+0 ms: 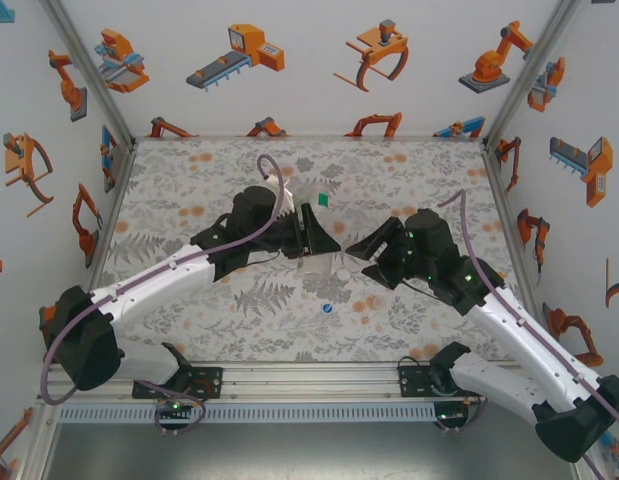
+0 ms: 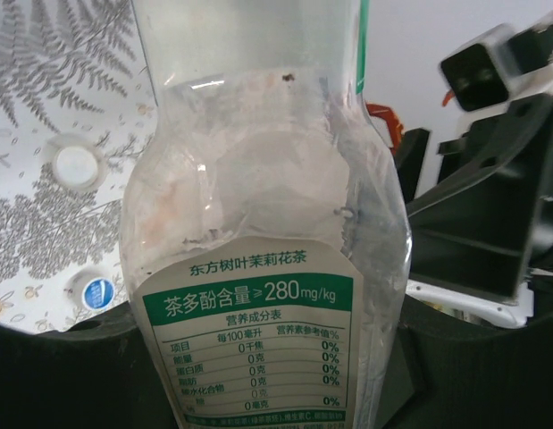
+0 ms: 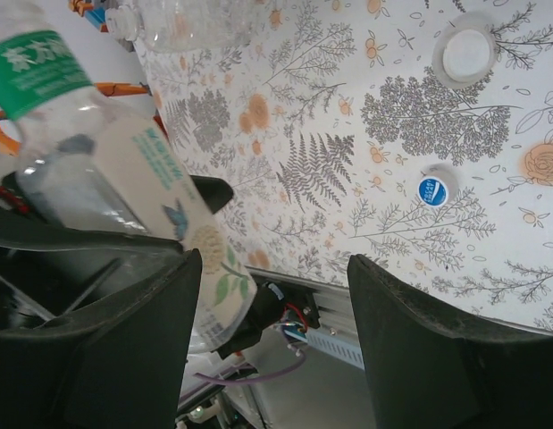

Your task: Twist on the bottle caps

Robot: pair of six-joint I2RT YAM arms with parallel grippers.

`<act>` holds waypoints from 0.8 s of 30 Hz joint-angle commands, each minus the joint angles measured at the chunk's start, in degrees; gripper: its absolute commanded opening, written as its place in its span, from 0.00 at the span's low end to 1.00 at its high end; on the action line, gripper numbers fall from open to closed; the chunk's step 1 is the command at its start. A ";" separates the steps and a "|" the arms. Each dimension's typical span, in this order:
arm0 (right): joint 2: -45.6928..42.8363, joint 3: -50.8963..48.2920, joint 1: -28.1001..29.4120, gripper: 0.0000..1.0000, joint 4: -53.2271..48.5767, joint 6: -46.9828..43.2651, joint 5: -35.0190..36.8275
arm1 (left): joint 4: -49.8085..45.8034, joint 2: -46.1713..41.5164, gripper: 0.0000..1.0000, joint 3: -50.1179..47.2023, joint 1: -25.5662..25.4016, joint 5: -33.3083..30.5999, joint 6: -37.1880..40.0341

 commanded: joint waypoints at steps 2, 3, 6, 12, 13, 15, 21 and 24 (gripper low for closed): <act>0.02 0.04 0.51 0.61 1.23 0.21 -0.74 | -3.12 -1.23 0.51 -1.07 -1.76 -3.06 -1.09; 0.02 -0.09 0.42 0.61 1.22 0.21 -0.81 | -1.92 -1.43 0.48 -2.05 -1.68 -2.94 -1.78; 0.15 -0.14 0.25 0.61 1.23 0.24 -1.08 | 1.96 -4.15 0.47 -5.33 -1.89 -3.57 -2.55; 0.38 -0.09 -1.62 0.59 0.98 -1.31 -1.71 | 2.08 -7.16 0.53 -7.70 -2.59 -6.14 -2.34; 0.27 -0.18 -1.92 0.58 0.97 -2.33 -1.17 | 1.63 -7.03 0.53 -7.44 -2.94 -6.09 -1.85; 0.39 -0.06 -2.30 0.58 0.81 -6.09 0.22 | -0.08 -6.95 0.52 -6.68 -3.51 -6.82 -0.89; 7.30 3.48 -2.83 0.55 -5.29 -21.37 1.12 | -9.11 -1.83 0.44 -0.07 -4.66 -7.68 1.95; 12.38 5.63 -3.05 0.54 -8.16 -27.85 2.42 | -10.34 -1.14 0.37 1.04 -4.75 -7.65 2.19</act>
